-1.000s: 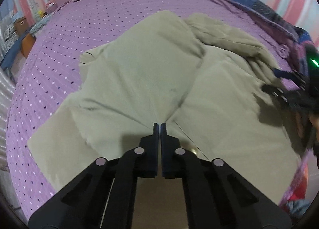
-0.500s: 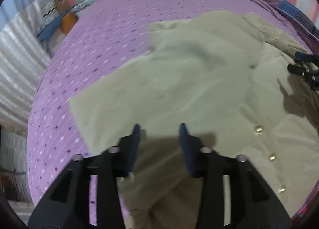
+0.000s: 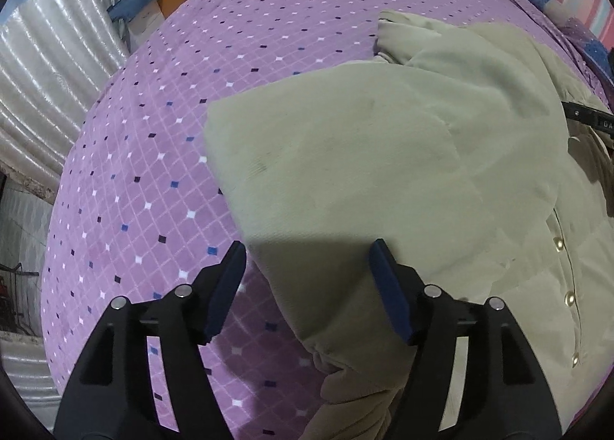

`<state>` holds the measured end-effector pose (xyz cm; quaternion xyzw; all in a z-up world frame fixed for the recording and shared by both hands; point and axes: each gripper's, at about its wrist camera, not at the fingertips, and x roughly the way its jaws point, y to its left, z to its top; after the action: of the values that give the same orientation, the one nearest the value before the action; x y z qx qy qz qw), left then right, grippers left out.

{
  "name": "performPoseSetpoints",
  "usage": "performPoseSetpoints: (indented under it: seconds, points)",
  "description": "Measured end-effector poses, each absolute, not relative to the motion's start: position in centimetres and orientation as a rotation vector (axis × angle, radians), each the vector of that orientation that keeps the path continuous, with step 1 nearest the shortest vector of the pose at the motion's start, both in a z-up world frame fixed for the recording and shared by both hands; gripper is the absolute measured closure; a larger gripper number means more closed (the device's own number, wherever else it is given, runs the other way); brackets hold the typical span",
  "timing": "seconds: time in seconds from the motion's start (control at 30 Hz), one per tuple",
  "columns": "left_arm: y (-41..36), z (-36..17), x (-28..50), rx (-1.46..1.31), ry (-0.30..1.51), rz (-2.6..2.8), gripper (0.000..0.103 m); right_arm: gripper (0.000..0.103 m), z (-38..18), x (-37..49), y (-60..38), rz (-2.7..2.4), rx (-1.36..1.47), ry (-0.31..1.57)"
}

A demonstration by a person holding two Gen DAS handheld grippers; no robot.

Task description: Fold large clothes

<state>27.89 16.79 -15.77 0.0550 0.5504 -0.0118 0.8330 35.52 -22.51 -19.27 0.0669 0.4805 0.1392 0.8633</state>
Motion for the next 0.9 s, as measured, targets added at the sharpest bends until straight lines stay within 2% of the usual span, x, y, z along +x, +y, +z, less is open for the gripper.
performPoseSetpoints:
  seconds: [0.03, 0.1, 0.13, 0.17, 0.2, 0.4, 0.43, 0.47, 0.5, 0.53, 0.57, 0.67, 0.73, 0.87, 0.9]
  points:
    - [16.6, -15.9, 28.0, 0.121, 1.167, -0.019, 0.035, 0.075, -19.3, 35.3, -22.4, 0.293, 0.146, 1.002]
    - [14.8, -16.2, 28.2, 0.125, 1.168, -0.008, 0.035, 0.085, -18.4, 34.2, -21.9, 0.269, 0.113, 0.979]
    - [14.5, -16.0, 28.3, 0.129, 1.166, -0.003, 0.035, 0.096, -17.8, 33.4, -21.6, 0.255, 0.089, 0.964]
    - [14.3, -15.8, 28.3, 0.129, 1.162, -0.001, 0.035, 0.097, -17.2, 32.8, -21.3, 0.243, 0.07, 0.955]
    - [14.3, -15.5, 28.1, 0.126, 1.158, -0.001, 0.035, 0.103, -16.6, 32.1, -21.0, 0.243, 0.052, 0.951]
    - [14.6, -14.0, 27.2, 0.115, 1.131, -0.014, 0.028, 0.102, -12.8, 28.2, -22.1, 0.166, 0.033, 0.927]
    - [14.5, -13.7, 27.1, 0.113, 1.125, -0.018, 0.027, 0.1, -12.4, 28.2, -22.5, 0.16, 0.033, 0.903]
    - [14.5, -13.6, 27.0, 0.11, 1.119, -0.016, 0.024, 0.088, -12.4, 28.8, -22.9, 0.153, 0.036, 0.904]
    - [14.5, -13.4, 27.0, 0.106, 1.11, -0.01, 0.021, 0.071, -12.7, 29.5, -23.3, 0.158, 0.052, 0.933]
    - [14.5, -13.4, 27.1, 0.1, 1.106, -0.006, 0.02, 0.037, -13.2, 30.7, -23.4, 0.168, 0.083, 0.97]
    - [14.5, -13.4, 27.2, 0.098, 1.107, -0.003, 0.018, 0.029, -13.6, 31.6, -23.4, 0.178, 0.082, 0.972]
    - [14.9, -13.5, 27.9, 0.083, 1.109, 0.013, 0.018, 0.028, -14.0, 33.3, -22.2, 0.179, 0.038, 0.956]
    - [15.2, -13.5, 28.7, 0.064, 1.11, 0.01, 0.018, 0.021, -14.5, 34.5, -22.1, 0.192, 0.068, 0.977]
    - [15.4, -13.6, 31.0, 0.031, 1.105, 0.006, 0.018, 0.021, -15.5, 36.7, -22.6, 0.186, 0.141, 0.971]
    - [15.4, -13.7, 31.6, 0.014, 1.103, 0.001, 0.014, 0.021, -16.1, 37.1, -22.7, 0.199, 0.177, 0.988]
